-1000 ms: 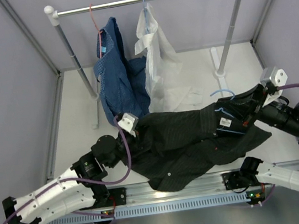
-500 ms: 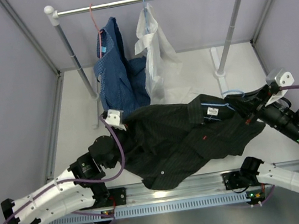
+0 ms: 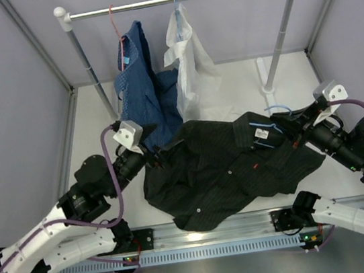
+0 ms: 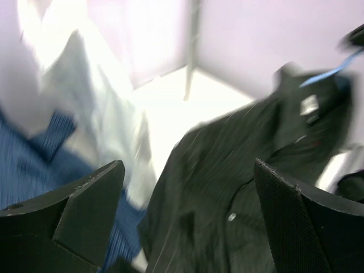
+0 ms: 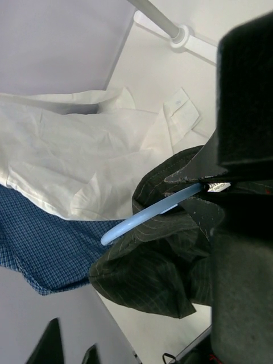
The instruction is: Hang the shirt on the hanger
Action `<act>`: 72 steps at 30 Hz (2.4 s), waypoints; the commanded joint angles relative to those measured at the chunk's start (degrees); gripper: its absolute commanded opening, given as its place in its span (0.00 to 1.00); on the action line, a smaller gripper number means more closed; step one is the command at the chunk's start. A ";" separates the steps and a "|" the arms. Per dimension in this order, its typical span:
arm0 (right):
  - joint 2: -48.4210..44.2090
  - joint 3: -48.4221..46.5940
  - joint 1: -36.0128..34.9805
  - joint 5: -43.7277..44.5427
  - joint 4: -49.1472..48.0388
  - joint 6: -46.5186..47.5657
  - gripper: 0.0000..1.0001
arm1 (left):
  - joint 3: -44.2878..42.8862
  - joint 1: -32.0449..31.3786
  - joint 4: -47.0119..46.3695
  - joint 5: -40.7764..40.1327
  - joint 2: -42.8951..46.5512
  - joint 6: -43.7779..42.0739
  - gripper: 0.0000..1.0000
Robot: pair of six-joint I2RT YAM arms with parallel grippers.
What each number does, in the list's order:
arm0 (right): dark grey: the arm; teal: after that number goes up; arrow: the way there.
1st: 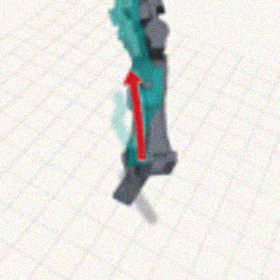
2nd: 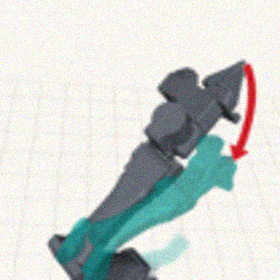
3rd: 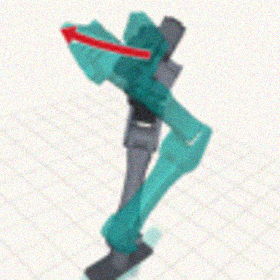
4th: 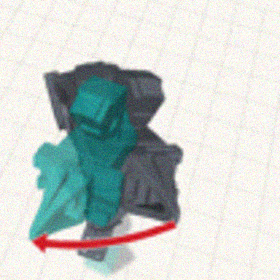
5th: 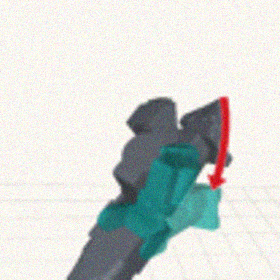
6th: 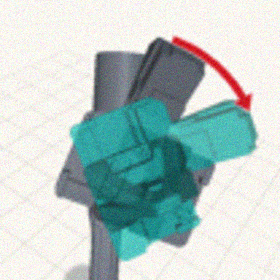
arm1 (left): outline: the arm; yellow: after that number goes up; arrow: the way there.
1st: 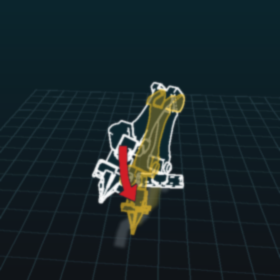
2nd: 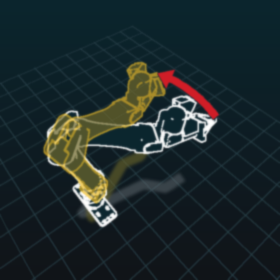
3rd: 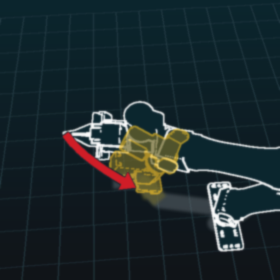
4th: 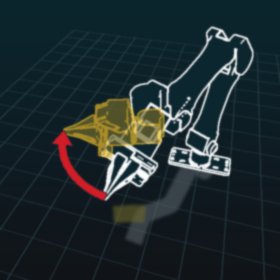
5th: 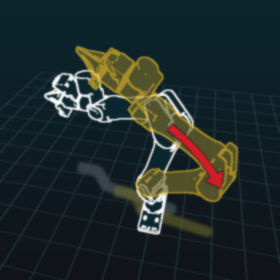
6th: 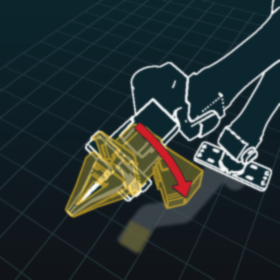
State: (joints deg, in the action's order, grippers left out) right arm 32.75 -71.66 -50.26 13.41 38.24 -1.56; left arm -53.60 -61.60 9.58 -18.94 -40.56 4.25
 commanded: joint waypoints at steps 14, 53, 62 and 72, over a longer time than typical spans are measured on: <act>-1.73 1.52 -0.54 -17.02 -0.97 6.57 0.00 | -35.78 9.65 13.28 67.85 -40.37 -8.49 0.98; 1.96 5.39 -0.63 -6.27 -9.94 0.24 0.00 | -18.38 10.98 -9.05 73.36 -36.35 -0.47 0.33; -0.49 7.76 -0.63 -11.39 -12.14 -0.37 0.02 | -17.94 11.07 -7.85 68.24 -35.21 -3.19 0.00; -3.65 4.00 -0.63 -15.16 3.39 1.03 0.58 | -17.59 11.07 0.87 76.42 -32.40 -14.18 0.00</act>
State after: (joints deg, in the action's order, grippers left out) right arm 30.87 -63.26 -50.48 0.12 33.36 -1.56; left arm -70.83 -50.24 9.61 51.79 -76.36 -4.97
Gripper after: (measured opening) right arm 0.580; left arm 0.082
